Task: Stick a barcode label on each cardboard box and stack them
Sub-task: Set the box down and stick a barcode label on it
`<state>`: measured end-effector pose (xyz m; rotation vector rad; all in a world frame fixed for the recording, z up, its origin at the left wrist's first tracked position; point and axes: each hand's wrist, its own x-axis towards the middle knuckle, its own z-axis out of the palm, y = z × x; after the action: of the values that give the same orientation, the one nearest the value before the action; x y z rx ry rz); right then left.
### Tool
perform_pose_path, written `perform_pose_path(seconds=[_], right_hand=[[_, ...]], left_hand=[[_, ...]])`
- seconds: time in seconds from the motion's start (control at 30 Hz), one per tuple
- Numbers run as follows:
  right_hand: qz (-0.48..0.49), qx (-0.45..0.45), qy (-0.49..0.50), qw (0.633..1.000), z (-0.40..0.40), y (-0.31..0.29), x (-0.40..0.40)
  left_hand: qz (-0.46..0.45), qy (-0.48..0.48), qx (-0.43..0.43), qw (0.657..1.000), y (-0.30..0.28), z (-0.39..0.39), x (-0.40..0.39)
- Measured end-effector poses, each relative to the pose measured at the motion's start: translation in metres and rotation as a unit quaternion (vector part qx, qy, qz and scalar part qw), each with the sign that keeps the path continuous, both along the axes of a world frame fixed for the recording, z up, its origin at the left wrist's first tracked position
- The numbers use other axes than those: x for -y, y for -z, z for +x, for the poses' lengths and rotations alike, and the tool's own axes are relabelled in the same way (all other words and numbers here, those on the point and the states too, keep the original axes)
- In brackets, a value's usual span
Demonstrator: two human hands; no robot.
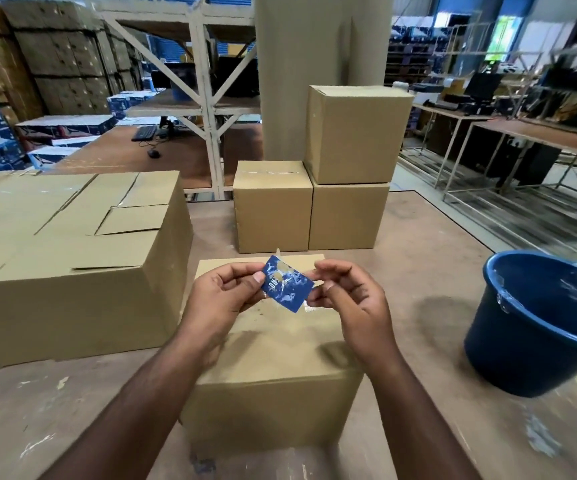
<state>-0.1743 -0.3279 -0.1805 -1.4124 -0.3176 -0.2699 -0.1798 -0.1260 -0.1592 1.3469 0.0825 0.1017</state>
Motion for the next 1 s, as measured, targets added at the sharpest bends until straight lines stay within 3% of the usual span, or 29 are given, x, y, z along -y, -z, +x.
perform_pose_path(seconds=[0.13,0.23,0.43,0.57,0.63,0.8,1.0], right_hand=[[0.02,-0.048,0.062,0.997,-0.021,0.01,0.029],[0.03,-0.06,0.163,0.984,-0.028,0.016,0.056],[0.036,-0.04,0.352,0.935,-0.025,0.009,0.14],[0.002,-0.035,0.449,0.893,-0.017,0.01,0.2],[-0.027,-0.035,0.5,0.865,-0.015,0.011,0.23],[-0.163,-0.096,0.567,0.802,-0.007,0.024,0.293],[-0.317,-0.123,0.537,0.772,0.008,0.05,0.344]], left_hand=[[0.024,0.052,0.005,0.998,-0.006,-0.006,0.048],[0.044,0.119,-0.012,0.992,-0.015,-0.001,0.093],[0.147,0.239,0.015,0.96,-0.031,0.037,0.207],[0.214,0.275,0.085,0.933,-0.027,0.064,0.284],[0.264,0.3,0.123,0.908,-0.024,0.078,0.316],[0.404,0.412,0.145,0.804,-0.014,0.093,0.381],[0.481,0.418,0.171,0.751,0.008,0.097,0.419]])
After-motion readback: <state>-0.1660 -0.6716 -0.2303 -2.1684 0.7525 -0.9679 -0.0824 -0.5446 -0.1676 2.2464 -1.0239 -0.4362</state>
